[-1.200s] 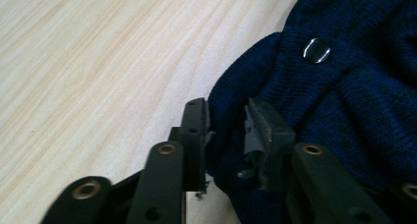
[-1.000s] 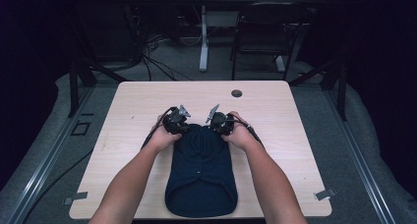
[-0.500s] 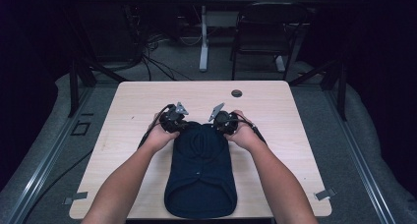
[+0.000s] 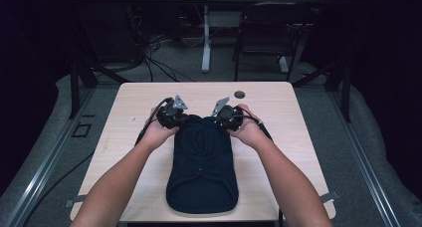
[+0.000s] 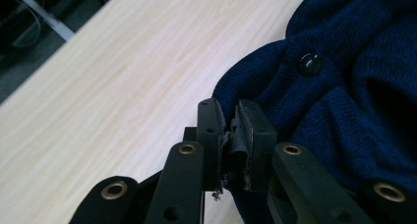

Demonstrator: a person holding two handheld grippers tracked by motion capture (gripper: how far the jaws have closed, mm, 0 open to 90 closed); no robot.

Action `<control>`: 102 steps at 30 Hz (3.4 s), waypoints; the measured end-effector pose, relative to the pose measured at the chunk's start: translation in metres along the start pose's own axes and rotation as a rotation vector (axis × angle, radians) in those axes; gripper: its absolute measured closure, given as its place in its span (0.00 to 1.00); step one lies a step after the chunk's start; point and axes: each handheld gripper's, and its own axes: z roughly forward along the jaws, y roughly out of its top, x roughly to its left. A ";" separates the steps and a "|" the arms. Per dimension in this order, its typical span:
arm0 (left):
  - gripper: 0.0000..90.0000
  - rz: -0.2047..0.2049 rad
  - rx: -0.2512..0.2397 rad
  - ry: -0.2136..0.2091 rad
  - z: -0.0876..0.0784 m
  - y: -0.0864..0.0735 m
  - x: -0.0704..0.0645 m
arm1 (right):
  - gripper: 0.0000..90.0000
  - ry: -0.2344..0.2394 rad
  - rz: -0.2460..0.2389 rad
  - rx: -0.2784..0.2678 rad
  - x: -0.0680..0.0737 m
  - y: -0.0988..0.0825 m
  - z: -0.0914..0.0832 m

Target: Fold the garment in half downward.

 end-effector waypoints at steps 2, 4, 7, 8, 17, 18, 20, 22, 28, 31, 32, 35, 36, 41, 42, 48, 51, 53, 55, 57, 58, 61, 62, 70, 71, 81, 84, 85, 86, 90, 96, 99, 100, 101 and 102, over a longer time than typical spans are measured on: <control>0.90 0.004 -0.011 0.010 -0.006 0.004 0.001 | 0.95 -0.016 -0.014 -0.003 -0.002 0.004 -0.006; 0.90 0.014 -0.022 0.024 -0.012 0.008 0.003 | 0.95 -0.030 -0.015 -0.020 -0.003 0.008 -0.011; 0.90 0.028 -0.036 0.041 -0.021 0.015 0.006 | 0.95 -0.057 -0.029 -0.022 -0.005 0.013 -0.018; 0.90 0.035 -0.038 0.049 -0.024 0.018 0.007 | 0.95 -0.063 -0.032 -0.027 -0.006 0.015 -0.021; 0.90 0.065 -0.104 0.149 -0.056 0.050 0.021 | 0.95 -0.175 -0.051 -0.078 -0.024 0.043 -0.052; 0.90 0.075 -0.118 0.173 -0.061 0.053 0.022 | 0.95 -0.194 -0.047 -0.089 -0.027 0.046 -0.057; 0.90 0.070 -0.157 0.209 -0.068 0.057 0.022 | 0.95 -0.234 -0.028 -0.138 -0.031 0.051 -0.066; 0.90 0.073 -0.150 0.206 -0.066 0.056 0.020 | 0.95 -0.253 -0.027 -0.147 -0.031 0.052 -0.068; 0.90 0.103 -0.093 0.198 -0.048 0.043 0.009 | 0.95 -0.236 -0.069 -0.084 -0.020 0.041 -0.049; 0.90 0.114 -0.077 0.189 -0.042 0.037 0.004 | 0.95 -0.219 -0.076 -0.073 -0.012 0.033 -0.039; 0.90 0.114 -0.077 0.187 -0.040 0.035 0.003 | 0.95 -0.219 -0.076 -0.073 -0.012 0.033 -0.039; 0.90 0.124 -0.063 0.180 -0.037 0.032 0.000 | 0.95 -0.206 -0.077 -0.064 -0.010 0.030 -0.035; 0.90 0.122 -0.061 0.178 -0.036 0.031 0.000 | 0.95 -0.205 -0.079 -0.059 -0.009 0.030 -0.034; 0.90 0.112 -0.063 0.177 -0.036 0.030 0.000 | 0.95 -0.200 -0.077 -0.062 -0.008 0.029 -0.035; 0.90 0.109 -0.064 0.178 -0.036 0.030 0.001 | 0.95 -0.200 -0.074 -0.065 -0.008 0.029 -0.035; 0.90 0.108 -0.070 0.178 -0.037 0.030 0.001 | 0.95 -0.196 -0.074 -0.065 -0.009 0.030 -0.037; 0.90 0.110 -0.069 0.180 -0.039 0.031 0.002 | 0.95 -0.196 -0.070 -0.074 -0.009 0.030 -0.037; 0.90 0.112 -0.072 0.188 -0.040 0.034 0.004 | 0.95 -0.200 -0.072 -0.079 -0.012 0.032 -0.039; 0.90 0.107 -0.085 0.199 -0.044 0.040 0.008 | 0.95 -0.207 -0.079 -0.074 -0.014 0.034 -0.041; 0.90 0.103 -0.120 0.242 -0.052 0.047 0.011 | 0.95 -0.236 -0.082 -0.086 -0.019 0.041 -0.048; 0.90 0.090 -0.155 0.263 -0.057 0.050 0.012 | 0.95 -0.261 -0.071 -0.106 -0.021 0.044 -0.054; 0.90 0.098 -0.182 0.287 -0.065 0.051 0.010 | 0.95 -0.330 -0.027 -0.196 -0.022 0.048 -0.067; 0.90 0.120 -0.160 0.278 -0.062 0.048 0.007 | 0.95 -0.312 -0.033 -0.188 -0.021 0.047 -0.066; 0.90 0.155 -0.085 0.193 -0.040 0.013 -0.019 | 0.95 -0.203 -0.134 -0.060 0.007 0.020 -0.037; 0.90 0.159 -0.079 0.187 -0.038 0.011 -0.021 | 0.95 -0.196 -0.129 -0.065 0.010 0.018 -0.036; 0.90 0.157 -0.071 0.145 -0.036 -0.001 -0.032 | 0.95 -0.132 -0.124 -0.054 0.022 0.006 -0.036; 0.90 0.153 -0.071 0.136 -0.039 -0.001 -0.032 | 0.95 -0.127 -0.126 -0.059 0.025 0.005 -0.040; 0.90 0.150 -0.074 0.131 -0.039 -0.001 -0.032 | 0.95 -0.124 -0.125 -0.065 0.026 0.004 -0.040; 0.90 0.148 -0.075 0.125 -0.040 -0.001 -0.032 | 0.95 -0.122 -0.121 -0.071 0.027 0.003 -0.041; 0.89 0.155 -0.070 0.109 -0.044 -0.001 -0.033 | 0.96 -0.106 -0.121 -0.075 0.030 0.002 -0.047; 0.89 0.147 -0.079 0.090 -0.048 -0.004 -0.037 | 0.96 -0.093 -0.135 -0.083 0.038 0.000 -0.057; 0.89 0.154 -0.078 0.083 -0.049 -0.006 -0.041 | 0.95 -0.086 -0.130 -0.090 0.041 -0.002 -0.058; 0.89 0.153 -0.082 0.079 -0.049 -0.007 -0.042 | 0.95 -0.080 -0.131 -0.082 0.041 -0.002 -0.059; 0.89 0.157 -0.079 0.075 -0.050 -0.007 -0.043 | 0.95 -0.075 -0.131 -0.080 0.044 -0.004 -0.060; 0.89 0.150 -0.080 0.069 -0.050 -0.008 -0.044 | 0.95 -0.068 -0.126 -0.085 0.045 -0.005 -0.060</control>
